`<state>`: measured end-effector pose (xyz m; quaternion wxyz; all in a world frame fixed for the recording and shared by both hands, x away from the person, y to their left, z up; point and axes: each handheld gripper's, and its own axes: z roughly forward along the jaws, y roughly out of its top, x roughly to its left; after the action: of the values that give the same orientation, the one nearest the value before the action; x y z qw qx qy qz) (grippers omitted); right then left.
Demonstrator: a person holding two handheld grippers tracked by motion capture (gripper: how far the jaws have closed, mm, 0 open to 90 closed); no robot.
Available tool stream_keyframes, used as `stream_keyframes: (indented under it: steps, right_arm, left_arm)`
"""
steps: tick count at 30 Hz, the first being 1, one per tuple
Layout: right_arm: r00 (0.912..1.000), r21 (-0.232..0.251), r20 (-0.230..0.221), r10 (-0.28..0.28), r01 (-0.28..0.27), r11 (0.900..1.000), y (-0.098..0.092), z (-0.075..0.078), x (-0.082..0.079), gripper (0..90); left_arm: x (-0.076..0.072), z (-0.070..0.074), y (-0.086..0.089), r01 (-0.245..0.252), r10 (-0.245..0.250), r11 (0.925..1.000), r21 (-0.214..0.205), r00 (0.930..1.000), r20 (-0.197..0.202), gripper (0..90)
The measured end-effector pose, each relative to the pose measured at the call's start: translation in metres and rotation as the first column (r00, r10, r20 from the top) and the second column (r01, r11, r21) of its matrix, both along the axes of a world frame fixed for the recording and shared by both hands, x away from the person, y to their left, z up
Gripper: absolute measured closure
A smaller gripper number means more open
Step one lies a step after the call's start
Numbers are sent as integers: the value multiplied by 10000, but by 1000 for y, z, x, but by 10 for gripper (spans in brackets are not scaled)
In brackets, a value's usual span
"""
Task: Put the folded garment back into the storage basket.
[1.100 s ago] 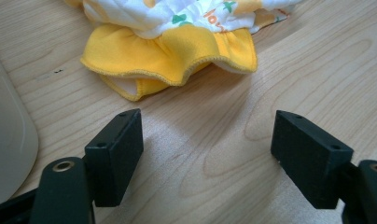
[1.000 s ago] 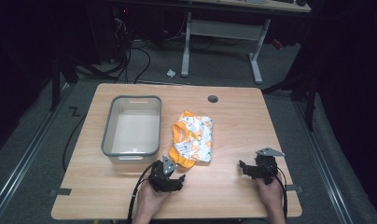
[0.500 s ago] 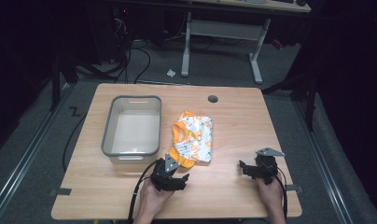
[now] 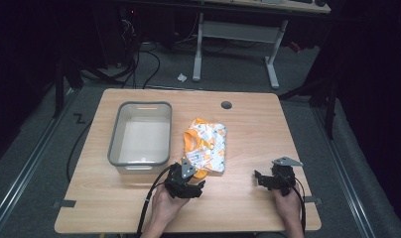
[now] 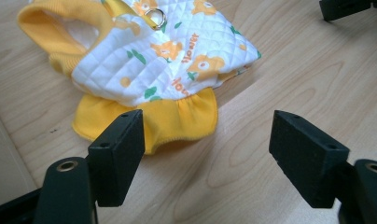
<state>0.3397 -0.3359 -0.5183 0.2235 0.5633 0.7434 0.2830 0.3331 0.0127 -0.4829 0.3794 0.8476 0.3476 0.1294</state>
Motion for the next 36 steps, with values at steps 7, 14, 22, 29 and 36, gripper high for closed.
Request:
stream_keyframes:
  steps: [7,14,22,29,36]
  right_arm:
    - [10000,8,-6,-10,10,10000,0,0,0,147]
    - [10000,5,-7,-7,7,10000,0,0,0,147]
    - [10000,1,7,29,-29,10000,0,0,0,147]
    - [10000,1,7,38,-38,10000,0,0,0,147]
    - [10000,1,8,45,-45,10000,0,0,0,148]
  left_arm:
    - [5,6,-4,-6,6,10000,22,10000,21,263]
    - [14,12,-12,-199,196,9995,256,9998,100,266]
    - [24,13,-21,-204,203,9994,278,9998,21,269]
    - [35,15,-24,-396,396,9991,148,9992,-56,270]
    - [51,17,-29,-461,467,9987,207,9984,-304,271]
